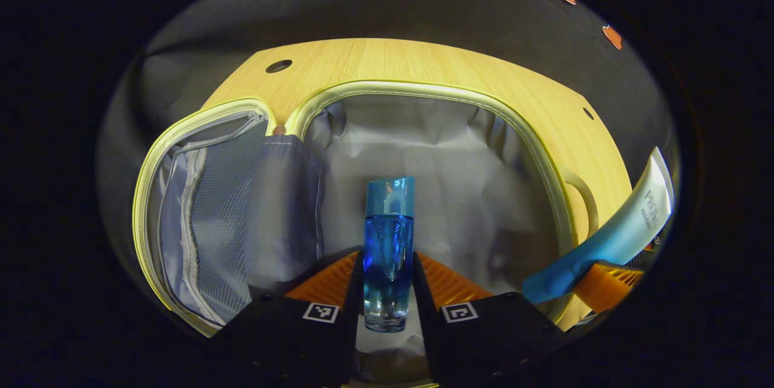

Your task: First open the suitcase, pack the skin care products into it, and then close the suitcase.

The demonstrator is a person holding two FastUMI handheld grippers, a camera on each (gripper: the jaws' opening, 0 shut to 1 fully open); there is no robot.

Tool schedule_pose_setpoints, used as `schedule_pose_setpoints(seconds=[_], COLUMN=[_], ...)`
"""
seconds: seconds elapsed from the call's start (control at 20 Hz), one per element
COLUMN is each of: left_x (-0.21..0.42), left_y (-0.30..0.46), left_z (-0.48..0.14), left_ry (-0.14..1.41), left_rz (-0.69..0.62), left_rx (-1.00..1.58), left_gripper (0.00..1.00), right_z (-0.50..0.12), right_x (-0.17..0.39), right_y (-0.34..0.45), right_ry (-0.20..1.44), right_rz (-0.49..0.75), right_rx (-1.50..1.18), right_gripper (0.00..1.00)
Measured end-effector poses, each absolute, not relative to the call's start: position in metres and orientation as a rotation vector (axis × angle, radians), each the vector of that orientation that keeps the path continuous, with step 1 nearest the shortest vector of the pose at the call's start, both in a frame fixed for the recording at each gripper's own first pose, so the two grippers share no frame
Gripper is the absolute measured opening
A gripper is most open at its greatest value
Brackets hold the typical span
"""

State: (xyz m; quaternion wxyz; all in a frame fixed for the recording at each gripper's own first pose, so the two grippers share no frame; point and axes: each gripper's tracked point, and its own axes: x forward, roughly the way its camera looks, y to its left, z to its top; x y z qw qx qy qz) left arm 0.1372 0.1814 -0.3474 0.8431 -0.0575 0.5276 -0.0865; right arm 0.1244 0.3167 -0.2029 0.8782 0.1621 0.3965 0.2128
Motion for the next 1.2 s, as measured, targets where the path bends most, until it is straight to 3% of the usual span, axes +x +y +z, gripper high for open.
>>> schedule_pose_setpoints(seconds=[0.1,0.25,0.4,0.55,0.75,0.8,0.85,0.95,1.0,1.05,1.2], left_x=[0.132,0.130,0.121,0.114,0.074,0.068,0.063,0.059,0.056,0.054,0.054], left_y=[0.177,0.188,0.216,0.281,0.368,0.395,0.426,0.476,0.499,0.523,0.565], left_z=[-0.336,-0.305,-0.270,-0.241,-0.232,-0.232,-0.231,-0.241,-0.246,-0.252,-0.277], left_ry=[1.107,1.029,0.935,0.856,0.822,0.820,0.808,0.791,0.786,0.787,0.800], left_rz=[-0.205,-0.207,-0.174,-0.062,0.082,0.121,0.162,0.233,0.265,0.294,0.341], left_rx=[-0.186,-0.248,-0.282,-0.284,-0.323,-0.341,-0.367,-0.413,-0.433,-0.454,-0.506], left_gripper=[0.51,0.75,0.80,0.92,0.94,0.94,0.94,0.94,0.94,0.94,0.94], right_z=[-0.212,-0.221,-0.230,-0.234,-0.248,-0.246,-0.247,-0.243,-0.239,-0.234,-0.214], right_x=[0.124,0.120,0.116,0.115,0.126,0.127,0.130,0.134,0.135,0.137,0.139], right_y=[0.321,0.326,0.327,0.326,0.327,0.324,0.323,0.317,0.316,0.313,0.305], right_ry=[0.860,0.912,0.991,1.053,1.122,1.118,1.110,1.092,1.075,1.058,1.000], right_rz=[0.446,0.459,0.451,0.410,0.304,0.289,0.276,0.235,0.222,0.207,0.180], right_rx=[0.332,0.312,0.305,0.331,0.365,0.365,0.369,0.368,0.376,0.381,0.391], right_gripper=[0.34,0.34,0.34,0.34,0.33,0.31,0.23,0.39,0.28,0.31,0.51])
